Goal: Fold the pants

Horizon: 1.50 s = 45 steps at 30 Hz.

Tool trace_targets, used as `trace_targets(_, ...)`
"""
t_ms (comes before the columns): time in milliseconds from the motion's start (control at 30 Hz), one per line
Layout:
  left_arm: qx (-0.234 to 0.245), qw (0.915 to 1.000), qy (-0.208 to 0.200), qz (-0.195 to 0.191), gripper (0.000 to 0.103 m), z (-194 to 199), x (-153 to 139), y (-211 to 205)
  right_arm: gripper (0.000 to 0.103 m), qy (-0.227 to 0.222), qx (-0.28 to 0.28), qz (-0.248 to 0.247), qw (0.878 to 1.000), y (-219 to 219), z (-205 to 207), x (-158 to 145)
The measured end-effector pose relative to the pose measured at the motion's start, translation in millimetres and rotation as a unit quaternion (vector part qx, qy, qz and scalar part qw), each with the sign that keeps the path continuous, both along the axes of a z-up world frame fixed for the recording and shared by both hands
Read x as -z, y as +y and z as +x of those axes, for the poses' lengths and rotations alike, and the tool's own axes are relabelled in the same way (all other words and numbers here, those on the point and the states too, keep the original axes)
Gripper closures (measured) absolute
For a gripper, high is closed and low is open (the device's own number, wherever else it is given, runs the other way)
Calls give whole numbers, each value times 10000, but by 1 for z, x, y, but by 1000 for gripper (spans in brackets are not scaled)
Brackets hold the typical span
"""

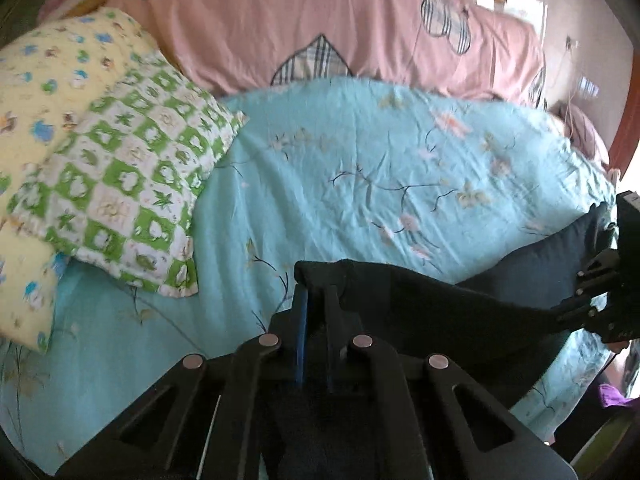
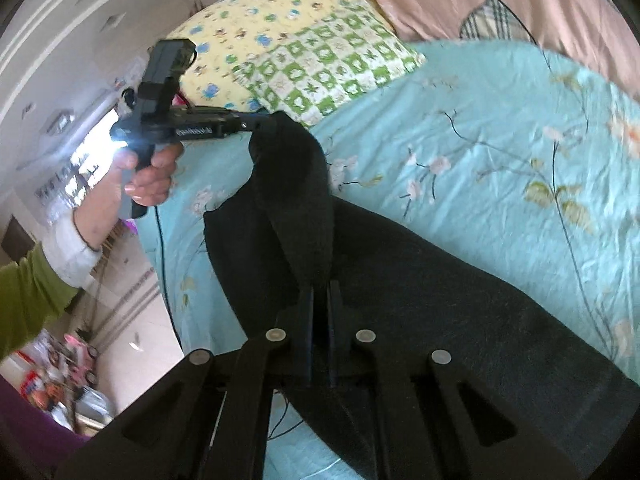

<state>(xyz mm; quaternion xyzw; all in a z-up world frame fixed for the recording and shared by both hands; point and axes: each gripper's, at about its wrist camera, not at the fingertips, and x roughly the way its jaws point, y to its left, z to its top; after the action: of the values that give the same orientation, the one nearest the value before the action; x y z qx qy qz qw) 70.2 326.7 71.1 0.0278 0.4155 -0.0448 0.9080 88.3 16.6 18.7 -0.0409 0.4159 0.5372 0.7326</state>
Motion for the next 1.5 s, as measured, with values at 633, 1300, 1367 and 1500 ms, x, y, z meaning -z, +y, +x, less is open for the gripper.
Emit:
trace_targets(633,-1114,9887,-379,-932,100,-102,43,29,96,-671,-503,-382,9957,0,-56,15)
trace_targets(1300,-2562,9354,-212,-2427,46,-152,50,36,86,-83,-218,83,9997,-26,-45,3)
trace_targets(1367,-2684,9299,-268,-2499,41,-147,43,30,65,15,-8,201,9998,-32,-37,0)
trace_targets(1500,-2856,9292,-159,-2340,39,-130,35,16,60,196,332,458,9982,-44,-22,-7)
